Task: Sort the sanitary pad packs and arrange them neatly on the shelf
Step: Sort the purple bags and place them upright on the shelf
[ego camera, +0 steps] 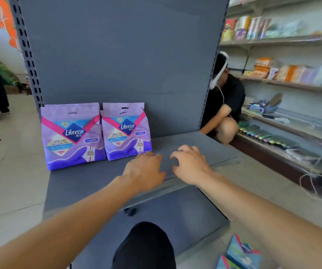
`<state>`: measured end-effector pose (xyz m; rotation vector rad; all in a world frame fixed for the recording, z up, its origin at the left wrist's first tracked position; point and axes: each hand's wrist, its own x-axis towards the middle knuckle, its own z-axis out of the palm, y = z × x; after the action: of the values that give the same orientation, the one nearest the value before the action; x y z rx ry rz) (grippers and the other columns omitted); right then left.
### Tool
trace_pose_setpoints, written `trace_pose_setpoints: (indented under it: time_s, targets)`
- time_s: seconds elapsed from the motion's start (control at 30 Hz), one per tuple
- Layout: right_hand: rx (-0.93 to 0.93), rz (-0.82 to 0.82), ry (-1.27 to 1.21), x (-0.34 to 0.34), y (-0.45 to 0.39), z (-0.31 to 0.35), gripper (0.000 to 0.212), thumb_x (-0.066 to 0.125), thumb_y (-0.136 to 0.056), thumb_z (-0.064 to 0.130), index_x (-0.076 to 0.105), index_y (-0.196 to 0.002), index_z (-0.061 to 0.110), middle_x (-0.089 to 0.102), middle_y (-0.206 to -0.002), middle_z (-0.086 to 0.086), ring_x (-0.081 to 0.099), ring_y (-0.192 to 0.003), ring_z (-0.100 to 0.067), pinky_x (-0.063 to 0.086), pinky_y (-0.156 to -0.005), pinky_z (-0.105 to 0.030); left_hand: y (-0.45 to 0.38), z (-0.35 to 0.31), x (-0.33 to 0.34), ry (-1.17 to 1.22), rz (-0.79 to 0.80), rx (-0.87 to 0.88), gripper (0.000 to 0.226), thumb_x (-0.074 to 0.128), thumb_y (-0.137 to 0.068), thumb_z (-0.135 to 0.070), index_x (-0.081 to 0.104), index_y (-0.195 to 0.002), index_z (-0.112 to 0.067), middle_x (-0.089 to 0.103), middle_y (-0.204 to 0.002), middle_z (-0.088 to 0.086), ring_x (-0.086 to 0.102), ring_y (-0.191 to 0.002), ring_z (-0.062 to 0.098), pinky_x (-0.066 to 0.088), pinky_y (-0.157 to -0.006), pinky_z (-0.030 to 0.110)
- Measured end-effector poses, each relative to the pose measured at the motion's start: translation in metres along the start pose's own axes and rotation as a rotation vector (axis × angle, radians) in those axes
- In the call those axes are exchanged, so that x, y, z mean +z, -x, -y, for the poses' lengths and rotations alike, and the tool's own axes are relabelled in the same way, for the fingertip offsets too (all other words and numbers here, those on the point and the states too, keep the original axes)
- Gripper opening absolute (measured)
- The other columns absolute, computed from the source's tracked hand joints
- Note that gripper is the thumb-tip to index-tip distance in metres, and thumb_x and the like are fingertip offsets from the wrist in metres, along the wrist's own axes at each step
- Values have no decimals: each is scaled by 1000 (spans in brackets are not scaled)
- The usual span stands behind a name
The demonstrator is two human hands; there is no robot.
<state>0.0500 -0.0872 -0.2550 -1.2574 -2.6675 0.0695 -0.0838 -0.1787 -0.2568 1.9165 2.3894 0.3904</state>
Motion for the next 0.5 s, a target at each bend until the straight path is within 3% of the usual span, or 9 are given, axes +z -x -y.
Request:
trace_pose_setpoints:
  time_s: [0.1, 0.2, 0.3, 0.5]
  targets:
    - [192, -33, -16, 0, 47, -47, 32, 55, -91, 33, 62, -121, 25, 46, -136, -3, 37, -126, -30, 41, -99, -39, -13, -61, 14, -1, 29, 159, 48, 51, -88, -45, 48, -130, -21, 52, -128, 7, 49, -120, 31, 48, -94, 46]
    - [372, -6, -14, 5, 104, -94, 37, 54, -91, 35, 59, -127, 25, 46, -137, -3, 38, -129, -30, 40, -102, -40, -14, -124, 40, -8, 113, 314, 46, 52, -88, -40, 47, -130, -22, 50, -126, 7, 47, -119, 32, 49, -89, 44]
    - [536, 24, 6, 9, 166, -140, 39, 53, -91, 35, 56, -130, 29, 46, -139, -3, 38, -130, -30, 40, -102, -41, -8, -186, 74, -34, 198, 460, 56, 53, -89, -38, 40, -142, -24, 45, -139, 7, 44, -127, 30, 45, -97, 43]
    - [814, 130, 35, 24, 280, -207, 40, 54, -90, 34, 56, -130, 26, 45, -139, -6, 39, -127, -33, 40, -99, -43, 16, -273, 155, -45, 399, 631, 59, 56, -87, -39, 39, -141, -22, 46, -137, 10, 46, -125, 33, 42, -103, 44]
